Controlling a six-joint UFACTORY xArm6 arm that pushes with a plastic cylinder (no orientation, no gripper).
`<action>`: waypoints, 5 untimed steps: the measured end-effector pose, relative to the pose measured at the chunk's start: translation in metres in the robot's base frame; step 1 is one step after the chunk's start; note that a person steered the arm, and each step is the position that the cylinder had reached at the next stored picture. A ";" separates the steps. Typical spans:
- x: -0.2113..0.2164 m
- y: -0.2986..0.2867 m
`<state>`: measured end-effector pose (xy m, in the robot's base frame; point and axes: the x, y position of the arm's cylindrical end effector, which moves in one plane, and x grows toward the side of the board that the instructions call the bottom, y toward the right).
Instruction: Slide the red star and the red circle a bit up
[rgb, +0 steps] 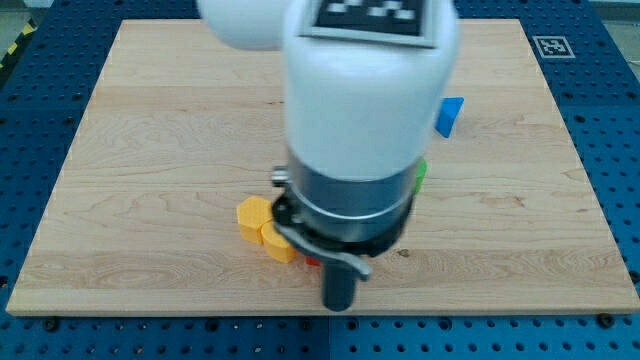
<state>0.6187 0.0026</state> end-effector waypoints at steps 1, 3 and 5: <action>0.000 0.003; -0.008 -0.017; -0.017 -0.005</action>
